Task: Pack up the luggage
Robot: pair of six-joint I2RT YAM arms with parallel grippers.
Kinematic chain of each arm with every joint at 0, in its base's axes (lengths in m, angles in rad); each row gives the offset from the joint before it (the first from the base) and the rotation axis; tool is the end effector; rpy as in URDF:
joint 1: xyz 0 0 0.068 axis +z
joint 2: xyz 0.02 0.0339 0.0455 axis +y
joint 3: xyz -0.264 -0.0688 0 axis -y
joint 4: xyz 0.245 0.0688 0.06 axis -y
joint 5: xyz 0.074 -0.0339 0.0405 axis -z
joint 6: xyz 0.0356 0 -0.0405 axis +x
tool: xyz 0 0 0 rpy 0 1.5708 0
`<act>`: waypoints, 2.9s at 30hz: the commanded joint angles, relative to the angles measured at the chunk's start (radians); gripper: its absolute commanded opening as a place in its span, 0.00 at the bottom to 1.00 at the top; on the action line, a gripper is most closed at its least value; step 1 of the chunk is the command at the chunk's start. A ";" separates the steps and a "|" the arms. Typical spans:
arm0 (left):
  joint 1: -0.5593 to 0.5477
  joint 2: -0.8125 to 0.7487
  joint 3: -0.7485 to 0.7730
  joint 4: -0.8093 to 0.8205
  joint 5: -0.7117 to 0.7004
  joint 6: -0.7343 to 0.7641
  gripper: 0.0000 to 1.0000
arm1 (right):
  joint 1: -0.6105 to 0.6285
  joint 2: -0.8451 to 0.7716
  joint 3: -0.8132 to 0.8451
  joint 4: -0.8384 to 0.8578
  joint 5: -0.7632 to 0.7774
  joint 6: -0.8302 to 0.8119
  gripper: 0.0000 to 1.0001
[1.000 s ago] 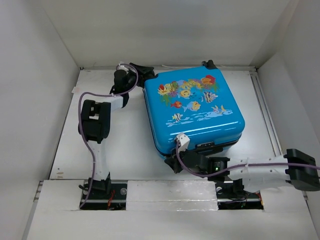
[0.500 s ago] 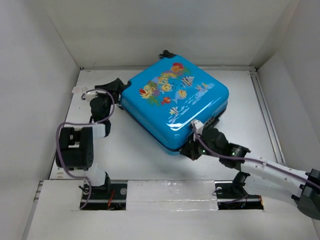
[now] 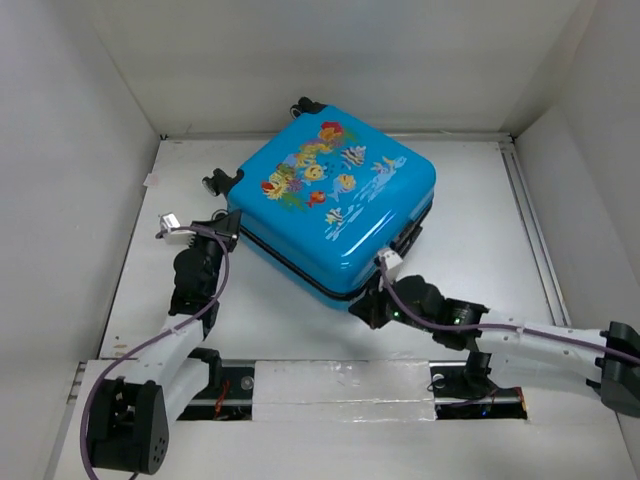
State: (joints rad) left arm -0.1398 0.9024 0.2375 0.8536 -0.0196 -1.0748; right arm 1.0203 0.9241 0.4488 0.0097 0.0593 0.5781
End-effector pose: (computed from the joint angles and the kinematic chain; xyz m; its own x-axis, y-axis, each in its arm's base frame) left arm 0.1921 -0.0263 0.2373 -0.0174 -0.8855 -0.4642 0.2206 0.4495 -0.8656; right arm 0.1086 0.1728 0.2163 -0.6464 -0.0105 -0.7629 -0.5610 0.6842 0.4660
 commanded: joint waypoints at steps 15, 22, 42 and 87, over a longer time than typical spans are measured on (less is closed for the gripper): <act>0.023 -0.076 0.174 -0.366 -0.156 0.087 0.84 | -0.080 -0.008 0.163 -0.002 -0.047 -0.015 0.00; 0.203 0.264 0.356 -0.257 0.069 -0.047 1.00 | -0.080 -0.079 0.096 -0.060 -0.076 -0.015 0.00; 0.212 0.777 0.619 0.110 0.313 -0.332 0.82 | -0.080 -0.079 0.018 -0.016 -0.145 -0.024 0.00; -0.217 -0.003 -0.078 0.156 -0.008 0.021 0.00 | -0.328 0.090 0.350 -0.027 -0.186 -0.130 0.00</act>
State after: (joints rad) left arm -0.1497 0.9287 0.1211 1.0447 -0.2859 -1.2495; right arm 0.7151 0.9466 0.6277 -0.3477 -0.1432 0.4591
